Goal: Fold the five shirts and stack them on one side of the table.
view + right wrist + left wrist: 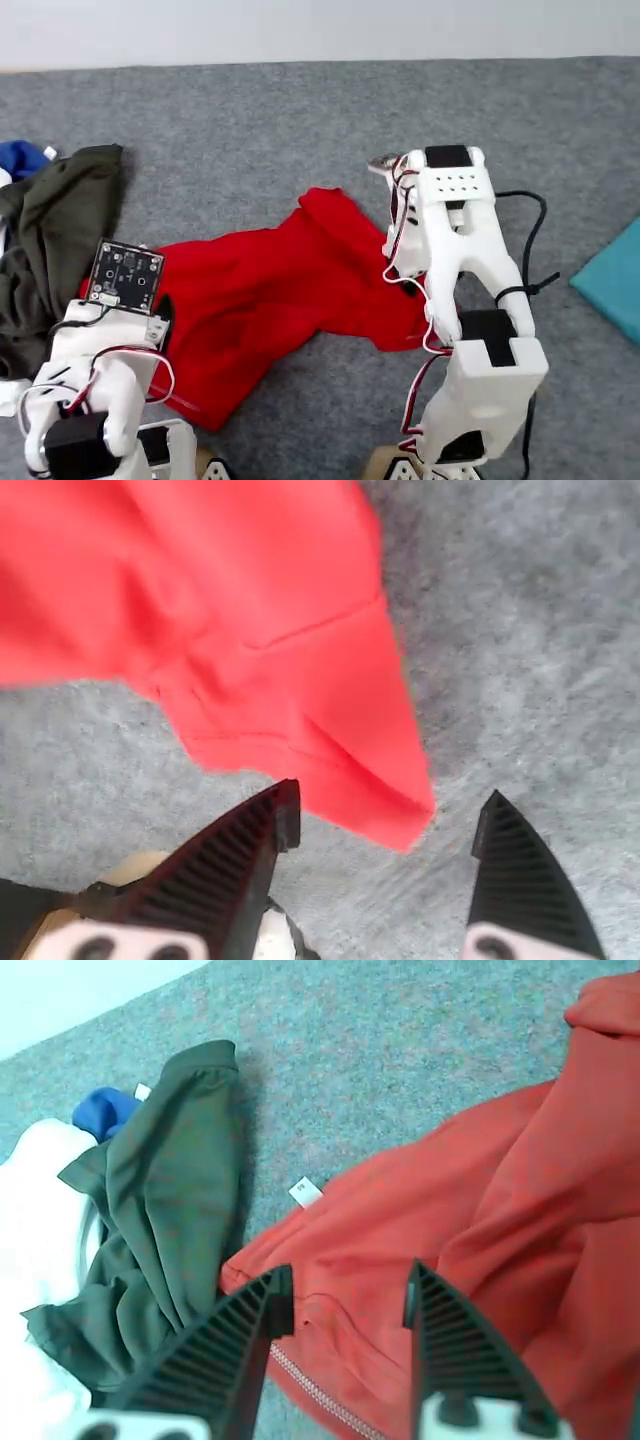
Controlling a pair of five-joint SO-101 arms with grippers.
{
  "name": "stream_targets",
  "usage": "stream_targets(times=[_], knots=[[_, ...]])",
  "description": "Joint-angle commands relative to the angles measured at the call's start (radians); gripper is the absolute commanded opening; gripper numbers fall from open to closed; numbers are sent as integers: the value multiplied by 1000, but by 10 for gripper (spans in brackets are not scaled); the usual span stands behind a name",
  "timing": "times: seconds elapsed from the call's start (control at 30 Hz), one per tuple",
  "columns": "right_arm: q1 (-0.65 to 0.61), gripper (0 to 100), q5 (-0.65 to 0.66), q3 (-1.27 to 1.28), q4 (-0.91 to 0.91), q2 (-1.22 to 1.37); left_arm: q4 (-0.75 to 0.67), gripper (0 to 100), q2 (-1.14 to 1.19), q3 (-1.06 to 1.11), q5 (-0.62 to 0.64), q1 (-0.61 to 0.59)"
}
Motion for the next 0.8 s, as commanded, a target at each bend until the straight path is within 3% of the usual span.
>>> stream_targets(times=[0.0,0.23,0.43,0.77], knots=[[-1,288,-5,-49,-1,-15,-35,187,2,-5,8,8],[64,288,-3,-44,25,197,-37,187,3,-5,8,8],[64,284,15,-41,48,214,-38,187,5,-4,8,9],[62,119,17,58,42,99,-77,187,5,13,9,9]])
